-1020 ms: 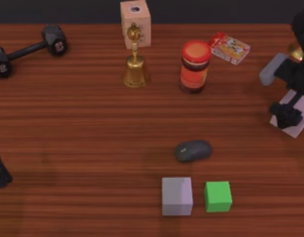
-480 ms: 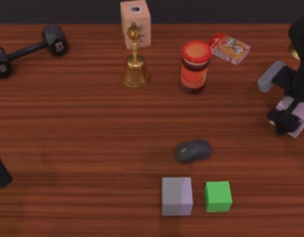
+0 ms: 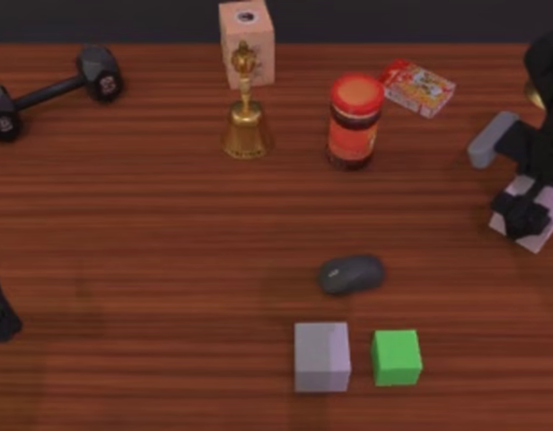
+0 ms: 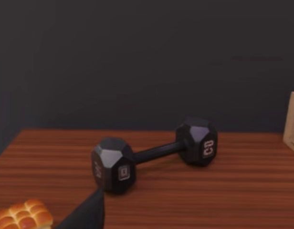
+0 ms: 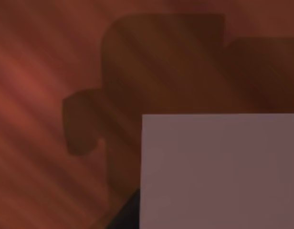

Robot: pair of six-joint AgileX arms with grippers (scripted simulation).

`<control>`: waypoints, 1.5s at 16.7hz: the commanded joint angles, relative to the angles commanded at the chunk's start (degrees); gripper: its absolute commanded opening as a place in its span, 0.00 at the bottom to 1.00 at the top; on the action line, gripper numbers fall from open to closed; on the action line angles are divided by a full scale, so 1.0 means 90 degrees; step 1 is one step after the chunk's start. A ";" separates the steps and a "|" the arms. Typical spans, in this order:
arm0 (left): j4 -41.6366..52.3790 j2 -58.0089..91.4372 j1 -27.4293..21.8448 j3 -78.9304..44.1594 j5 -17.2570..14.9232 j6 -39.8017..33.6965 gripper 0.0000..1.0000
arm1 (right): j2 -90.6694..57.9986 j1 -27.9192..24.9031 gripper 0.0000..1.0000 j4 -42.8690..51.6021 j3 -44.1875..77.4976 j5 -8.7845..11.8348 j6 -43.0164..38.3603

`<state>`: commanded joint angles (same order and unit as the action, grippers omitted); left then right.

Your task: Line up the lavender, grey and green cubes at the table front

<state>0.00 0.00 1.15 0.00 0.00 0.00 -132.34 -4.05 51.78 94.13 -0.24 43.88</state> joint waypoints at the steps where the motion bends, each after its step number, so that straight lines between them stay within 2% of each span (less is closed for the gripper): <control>1: 0.0000 0.0000 0.0000 0.0000 0.0000 0.0000 1.00 | 0.0000 0.0000 0.10 0.0000 0.0000 0.0000 0.0000; 2: 0.0000 0.0000 0.0000 0.0000 0.0000 0.0000 1.00 | 0.0000 0.0000 0.02 0.0000 0.0000 0.0000 0.0000; 3: 0.0000 0.0000 0.0000 0.0000 0.0000 0.0000 1.00 | 0.0000 0.0000 0.00 0.0000 0.0000 0.0000 0.0000; 12: 0.0000 0.0000 0.0000 0.0000 0.0000 0.0000 1.00 | 0.0071 0.0005 0.00 0.0063 0.0015 0.0012 -0.0012; 19: 0.0000 0.0000 0.0000 0.0000 0.0000 0.0000 1.00 | 0.0548 -0.0036 0.00 0.1425 0.0869 0.0019 -0.0005; 25: 0.0000 0.0000 0.0000 0.0000 0.0000 0.0000 1.00 | 0.0587 -0.0027 0.00 0.1503 0.0918 0.0019 -0.0021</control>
<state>0.00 0.00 1.15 0.00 0.00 0.00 -127.06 -4.29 65.31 102.39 -0.07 43.69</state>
